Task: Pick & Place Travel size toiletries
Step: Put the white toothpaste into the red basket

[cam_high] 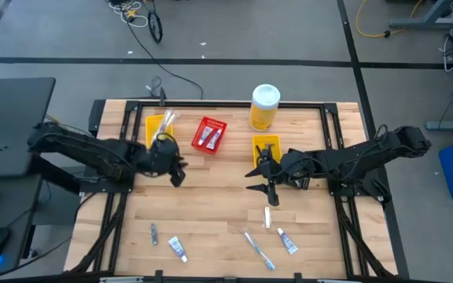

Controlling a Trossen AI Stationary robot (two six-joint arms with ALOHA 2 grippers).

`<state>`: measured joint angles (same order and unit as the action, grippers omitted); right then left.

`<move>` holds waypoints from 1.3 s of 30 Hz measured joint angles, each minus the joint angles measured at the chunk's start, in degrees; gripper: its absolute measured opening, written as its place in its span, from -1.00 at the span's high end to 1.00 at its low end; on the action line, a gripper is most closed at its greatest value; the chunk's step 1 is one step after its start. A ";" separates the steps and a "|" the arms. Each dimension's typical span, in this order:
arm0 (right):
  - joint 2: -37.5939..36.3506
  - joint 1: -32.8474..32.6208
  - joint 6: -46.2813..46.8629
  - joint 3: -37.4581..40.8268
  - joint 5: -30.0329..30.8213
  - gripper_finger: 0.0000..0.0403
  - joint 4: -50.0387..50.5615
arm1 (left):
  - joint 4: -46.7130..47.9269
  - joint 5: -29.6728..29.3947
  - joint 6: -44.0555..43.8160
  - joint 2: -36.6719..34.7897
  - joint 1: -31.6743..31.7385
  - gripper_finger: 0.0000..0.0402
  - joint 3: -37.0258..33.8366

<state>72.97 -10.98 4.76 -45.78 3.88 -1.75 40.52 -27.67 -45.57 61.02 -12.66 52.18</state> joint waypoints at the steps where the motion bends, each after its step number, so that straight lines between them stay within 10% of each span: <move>1: 0.00 -0.05 0.82 0.00 -0.02 0.02 0.64 | -1.02 0.89 -2.06 1.01 -1.12 0.36 0.00; 19: 0.00 -0.74 6.70 6.52 0.04 0.05 0.57 | -2.28 16.15 -41.39 18.43 -18.90 0.36 0.00; 39: 0.00 -0.74 6.38 6.60 0.02 0.06 -2.42 | -16.79 26.92 0.31 25.72 -26.91 0.13 0.09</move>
<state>72.97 -11.73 11.14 -39.18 3.90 -4.17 23.72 -0.74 -45.26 86.74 -39.56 52.27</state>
